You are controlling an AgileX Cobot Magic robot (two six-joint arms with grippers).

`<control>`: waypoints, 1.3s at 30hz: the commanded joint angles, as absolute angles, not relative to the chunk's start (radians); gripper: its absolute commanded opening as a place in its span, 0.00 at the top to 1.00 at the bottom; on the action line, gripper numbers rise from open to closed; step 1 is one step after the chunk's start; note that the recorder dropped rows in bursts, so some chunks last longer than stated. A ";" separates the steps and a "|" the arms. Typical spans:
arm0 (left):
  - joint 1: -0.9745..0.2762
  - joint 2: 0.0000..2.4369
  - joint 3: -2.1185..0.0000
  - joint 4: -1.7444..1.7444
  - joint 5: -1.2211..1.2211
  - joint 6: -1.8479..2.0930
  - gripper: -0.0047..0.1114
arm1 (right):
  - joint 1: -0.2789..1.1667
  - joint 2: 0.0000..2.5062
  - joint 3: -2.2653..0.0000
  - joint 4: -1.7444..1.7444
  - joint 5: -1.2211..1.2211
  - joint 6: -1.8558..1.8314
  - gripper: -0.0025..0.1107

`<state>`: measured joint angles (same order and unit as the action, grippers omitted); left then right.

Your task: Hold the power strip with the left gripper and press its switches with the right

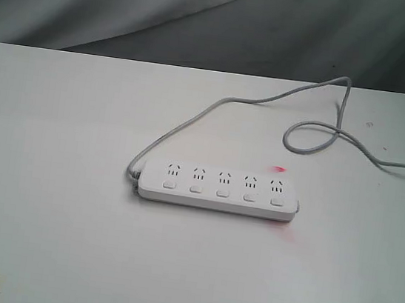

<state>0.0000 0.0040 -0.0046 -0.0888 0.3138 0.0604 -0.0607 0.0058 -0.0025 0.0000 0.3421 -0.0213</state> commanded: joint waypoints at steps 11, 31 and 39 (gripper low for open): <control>0.001 0.000 0.000 -0.087 0.302 0.060 0.96 | -0.059 0.000 0.000 -0.006 0.340 -0.022 0.98; 0.001 0.018 -0.031 -0.087 0.353 0.060 0.96 | -0.059 0.000 0.000 -0.006 0.340 -0.022 0.98; 0.000 0.246 -0.242 -0.087 0.375 0.060 0.96 | -0.059 0.000 0.000 -0.006 0.340 -0.022 0.98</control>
